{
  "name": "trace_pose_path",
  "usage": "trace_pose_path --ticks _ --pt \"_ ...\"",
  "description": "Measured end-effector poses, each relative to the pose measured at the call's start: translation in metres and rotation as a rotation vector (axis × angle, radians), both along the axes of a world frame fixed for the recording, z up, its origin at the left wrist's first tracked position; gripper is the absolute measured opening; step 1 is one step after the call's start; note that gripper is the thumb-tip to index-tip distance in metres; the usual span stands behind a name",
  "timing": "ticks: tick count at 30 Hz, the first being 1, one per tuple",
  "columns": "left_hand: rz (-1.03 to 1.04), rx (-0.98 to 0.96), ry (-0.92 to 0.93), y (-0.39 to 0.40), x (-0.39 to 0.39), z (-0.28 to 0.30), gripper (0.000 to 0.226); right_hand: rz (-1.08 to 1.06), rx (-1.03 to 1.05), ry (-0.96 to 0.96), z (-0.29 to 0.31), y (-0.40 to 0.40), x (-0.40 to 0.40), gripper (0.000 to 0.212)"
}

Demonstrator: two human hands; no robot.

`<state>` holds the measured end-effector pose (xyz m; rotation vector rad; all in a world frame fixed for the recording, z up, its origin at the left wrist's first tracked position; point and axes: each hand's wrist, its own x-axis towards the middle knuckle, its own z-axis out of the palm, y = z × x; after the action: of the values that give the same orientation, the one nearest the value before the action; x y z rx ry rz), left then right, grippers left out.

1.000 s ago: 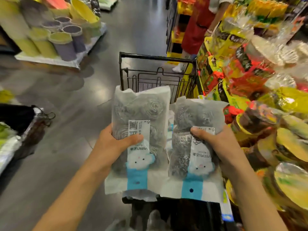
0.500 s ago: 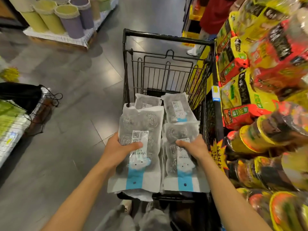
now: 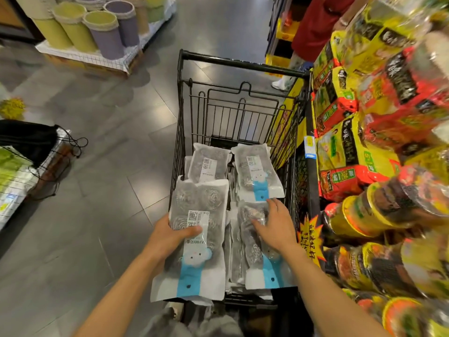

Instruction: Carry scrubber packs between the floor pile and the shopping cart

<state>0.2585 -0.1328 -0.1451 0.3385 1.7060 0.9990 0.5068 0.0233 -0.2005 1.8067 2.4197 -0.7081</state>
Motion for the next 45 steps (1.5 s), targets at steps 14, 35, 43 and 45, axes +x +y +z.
trace_pose_path --ticks 14,35,43,45 --pt "-0.294 -0.223 0.449 0.003 0.006 -0.09 0.06 0.108 0.036 0.031 0.024 -0.005 0.015 0.09" --pt "-1.346 0.607 1.257 0.071 0.015 0.09 0.079 -0.283 0.253 -0.03 0.139 -0.136 0.024 0.1" --pt "-1.761 1.036 1.162 -0.001 0.091 0.138 0.093 -0.743 0.3 -0.13 0.185 -0.326 0.034 0.105" --pt "-1.853 1.172 1.141 -0.038 0.12 0.146 0.101 -0.873 0.286 -0.165 0.193 -0.386 0.034 0.108"
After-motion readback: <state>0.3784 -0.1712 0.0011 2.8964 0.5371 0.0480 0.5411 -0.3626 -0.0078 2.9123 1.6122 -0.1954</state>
